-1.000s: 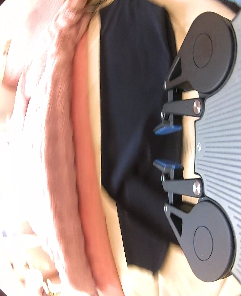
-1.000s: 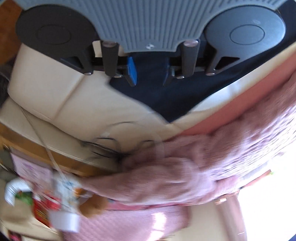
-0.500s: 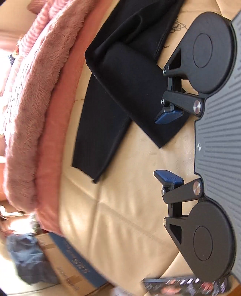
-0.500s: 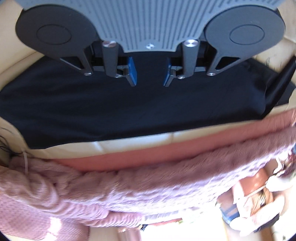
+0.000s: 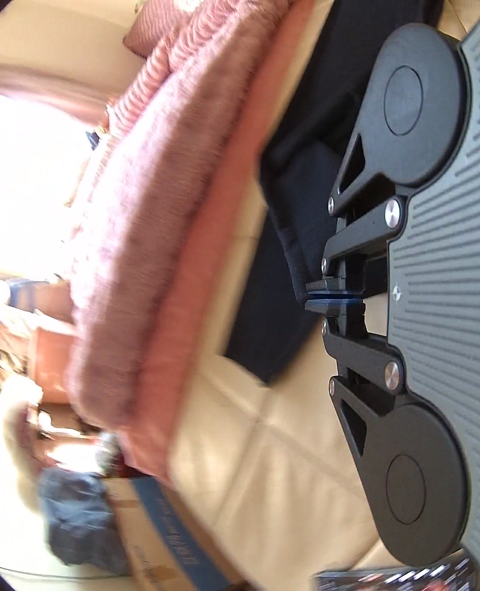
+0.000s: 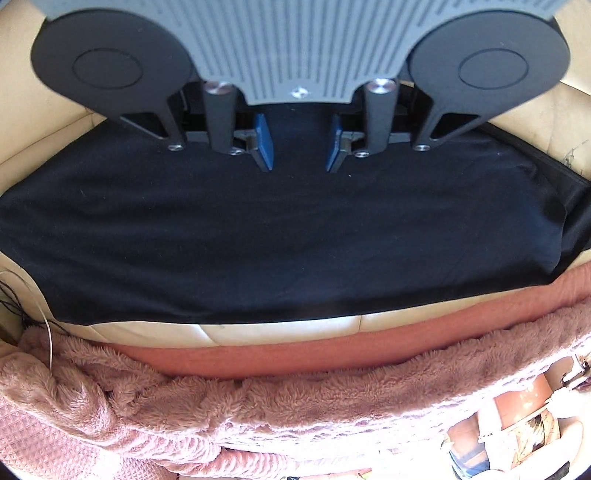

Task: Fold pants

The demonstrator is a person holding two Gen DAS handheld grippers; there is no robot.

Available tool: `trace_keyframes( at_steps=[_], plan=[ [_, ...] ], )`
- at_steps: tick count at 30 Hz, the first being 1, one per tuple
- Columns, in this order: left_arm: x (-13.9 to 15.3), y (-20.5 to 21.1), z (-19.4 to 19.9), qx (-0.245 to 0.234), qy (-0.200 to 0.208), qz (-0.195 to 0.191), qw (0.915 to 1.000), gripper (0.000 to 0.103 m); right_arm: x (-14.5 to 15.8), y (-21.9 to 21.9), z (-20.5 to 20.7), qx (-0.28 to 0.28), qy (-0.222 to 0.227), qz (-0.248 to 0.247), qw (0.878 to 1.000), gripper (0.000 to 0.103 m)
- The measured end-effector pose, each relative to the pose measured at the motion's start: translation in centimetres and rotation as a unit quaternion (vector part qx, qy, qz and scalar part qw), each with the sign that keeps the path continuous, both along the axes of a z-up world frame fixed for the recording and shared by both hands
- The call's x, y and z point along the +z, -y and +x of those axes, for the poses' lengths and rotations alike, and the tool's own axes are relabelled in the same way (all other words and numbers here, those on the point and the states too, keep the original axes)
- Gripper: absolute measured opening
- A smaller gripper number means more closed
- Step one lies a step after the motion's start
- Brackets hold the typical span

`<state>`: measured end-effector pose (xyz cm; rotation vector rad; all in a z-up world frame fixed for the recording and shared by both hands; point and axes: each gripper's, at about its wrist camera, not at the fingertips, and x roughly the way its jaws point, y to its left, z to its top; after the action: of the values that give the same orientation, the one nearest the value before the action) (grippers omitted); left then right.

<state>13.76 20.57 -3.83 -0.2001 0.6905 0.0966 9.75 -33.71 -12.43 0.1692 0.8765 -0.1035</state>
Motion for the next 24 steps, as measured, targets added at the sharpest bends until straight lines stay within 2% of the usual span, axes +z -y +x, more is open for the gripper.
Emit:
trace_keyframes(
  at_steps=[5,10,13,15,18,22,24],
  plan=[
    [6.6,1.3,1.2,-0.045,0.04,0.047,0.9971,0.001,-0.7,0.2,0.1,-0.003,-0.006,0.001,1.0,0.028],
    [13.3,2.5,1.7,-0.089,0.07,0.076,0.9906,0.001,-0.8,0.3,0.1,0.002,-0.002,0.003,1.0,0.028],
    [16.7,2.7,2.1,-0.107,0.068,0.084,0.9883,0.001,-1.0,0.5,0.0,0.001,0.001,0.006,1.0,0.028],
    [17.8,2.5,3.2,-0.109,0.057,0.104,0.9869,0.001,-1.0,0.6,-0.1,0.002,0.002,0.007,1.0,0.028],
    [16.1,1.3,6.7,-0.087,0.008,0.148,0.9851,0.001,-1.0,0.5,-0.1,0.001,0.002,0.006,1.0,0.028],
    [9.2,-3.0,12.3,-0.06,-0.089,0.131,0.9855,0.001,-1.0,0.6,-0.1,0.002,0.001,0.007,1.0,0.028],
    [5.3,-4.4,15.1,-0.056,-0.128,0.134,0.981,0.001,-0.9,0.6,0.0,0.004,0.0,0.007,1.0,0.028]
  ],
)
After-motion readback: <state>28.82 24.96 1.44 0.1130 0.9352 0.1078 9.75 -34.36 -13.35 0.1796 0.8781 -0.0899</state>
